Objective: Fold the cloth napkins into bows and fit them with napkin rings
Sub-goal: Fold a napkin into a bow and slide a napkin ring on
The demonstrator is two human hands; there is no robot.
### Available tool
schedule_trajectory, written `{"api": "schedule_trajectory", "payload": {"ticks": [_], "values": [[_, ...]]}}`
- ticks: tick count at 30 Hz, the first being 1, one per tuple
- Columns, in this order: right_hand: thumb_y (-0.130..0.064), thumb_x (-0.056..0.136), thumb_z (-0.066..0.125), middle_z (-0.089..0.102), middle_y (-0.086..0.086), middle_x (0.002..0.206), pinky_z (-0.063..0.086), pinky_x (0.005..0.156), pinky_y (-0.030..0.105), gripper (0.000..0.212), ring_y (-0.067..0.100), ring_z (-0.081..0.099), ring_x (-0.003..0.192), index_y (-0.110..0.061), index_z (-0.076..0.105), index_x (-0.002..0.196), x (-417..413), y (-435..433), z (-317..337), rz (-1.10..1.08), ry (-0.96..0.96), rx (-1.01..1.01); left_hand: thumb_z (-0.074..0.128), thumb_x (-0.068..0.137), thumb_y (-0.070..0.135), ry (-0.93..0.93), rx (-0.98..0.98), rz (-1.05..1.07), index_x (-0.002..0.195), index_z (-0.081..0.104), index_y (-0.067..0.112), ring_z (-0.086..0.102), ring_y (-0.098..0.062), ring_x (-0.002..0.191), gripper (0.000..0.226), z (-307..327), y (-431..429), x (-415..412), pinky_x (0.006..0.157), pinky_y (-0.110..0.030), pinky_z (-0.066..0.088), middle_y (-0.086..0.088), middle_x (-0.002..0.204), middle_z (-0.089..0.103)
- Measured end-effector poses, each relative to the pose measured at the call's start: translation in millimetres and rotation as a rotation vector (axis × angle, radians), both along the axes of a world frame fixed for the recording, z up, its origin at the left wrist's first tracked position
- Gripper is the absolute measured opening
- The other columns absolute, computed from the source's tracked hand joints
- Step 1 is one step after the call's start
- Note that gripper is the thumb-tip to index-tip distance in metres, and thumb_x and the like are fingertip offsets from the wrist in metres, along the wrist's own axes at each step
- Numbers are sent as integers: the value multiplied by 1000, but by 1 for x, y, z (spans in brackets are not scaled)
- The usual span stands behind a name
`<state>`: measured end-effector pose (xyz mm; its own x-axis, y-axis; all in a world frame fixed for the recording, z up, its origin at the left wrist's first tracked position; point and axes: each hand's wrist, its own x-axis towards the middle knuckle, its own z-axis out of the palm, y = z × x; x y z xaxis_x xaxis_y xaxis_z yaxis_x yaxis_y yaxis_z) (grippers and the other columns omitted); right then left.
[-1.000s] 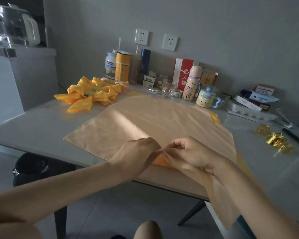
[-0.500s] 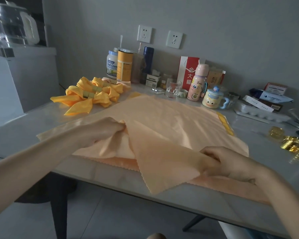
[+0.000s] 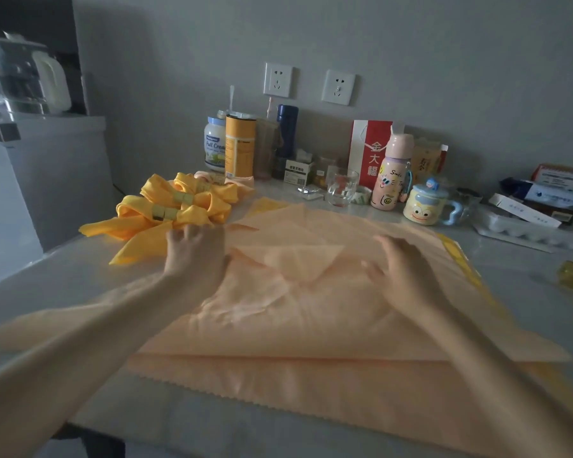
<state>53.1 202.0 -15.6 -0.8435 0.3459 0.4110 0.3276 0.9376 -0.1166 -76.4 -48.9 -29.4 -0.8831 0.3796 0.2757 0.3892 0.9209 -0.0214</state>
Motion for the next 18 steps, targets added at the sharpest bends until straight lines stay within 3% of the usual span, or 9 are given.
{"api": "schedule_trajectory", "payload": {"ticks": [4, 7, 10, 12, 15, 16, 18], "values": [[-39, 95, 48, 42, 0, 145, 23, 109, 24, 52, 16, 36, 134, -18, 38, 141, -12, -19, -39, 285, -117, -130, 27, 99, 46, -240, 58, -201, 141, 31, 24, 18, -18, 140, 47, -18, 11, 20, 113, -39, 15, 1, 150, 27], [-58, 92, 35, 30, -6, 152, 13, 116, 24, 62, 7, 21, 141, -25, 34, 143, -12, -15, -41, 283, -216, -191, 23, 98, 49, -285, 70, -182, 147, 19, 30, 3, -14, 144, 52, -29, 6, 14, 117, -38, 5, 4, 157, 11], [-92, 59, -3, 24, -13, 153, 11, 116, 23, 110, 2, 16, 141, -32, 34, 143, -7, -21, -39, 296, -277, -166, 14, 96, 56, -286, 66, -194, 148, 13, 33, -2, -12, 145, 57, -33, 1, 11, 118, -37, 1, 6, 158, 4], [-87, 57, -2, 26, -17, 151, 14, 112, 19, 106, 0, 20, 139, -34, 32, 143, -1, -27, -33, 284, -284, -65, -3, 81, 70, -279, 72, -210, 147, 11, 35, -3, -10, 145, 76, -36, -4, 17, 117, -35, 0, 8, 158, 2], [-75, 77, 6, 29, -17, 148, 22, 108, 21, 80, 4, 26, 135, -34, 30, 142, 8, -33, -26, 288, -288, 45, -32, 39, 84, -290, 54, -224, 147, 7, 39, -7, -8, 144, 123, -34, -10, 25, 116, -32, -3, 12, 157, -1], [-77, 76, 2, 28, -17, 148, 23, 109, 22, 82, 6, 27, 135, -35, 29, 141, 10, -35, -25, 288, -292, 78, -39, 33, 81, -290, 52, -224, 147, 5, 40, -9, -8, 144, 129, -34, -11, 26, 115, -32, -4, 12, 157, -3], [-83, 57, -25, 22, -13, 152, 17, 110, 24, 110, 8, 21, 139, -35, 24, 143, 12, -35, -27, 247, -351, 88, -43, 32, 78, -293, 37, -226, 147, 3, 40, -10, -8, 144, 130, -33, -12, 25, 115, -31, -5, 12, 157, -5]]}}
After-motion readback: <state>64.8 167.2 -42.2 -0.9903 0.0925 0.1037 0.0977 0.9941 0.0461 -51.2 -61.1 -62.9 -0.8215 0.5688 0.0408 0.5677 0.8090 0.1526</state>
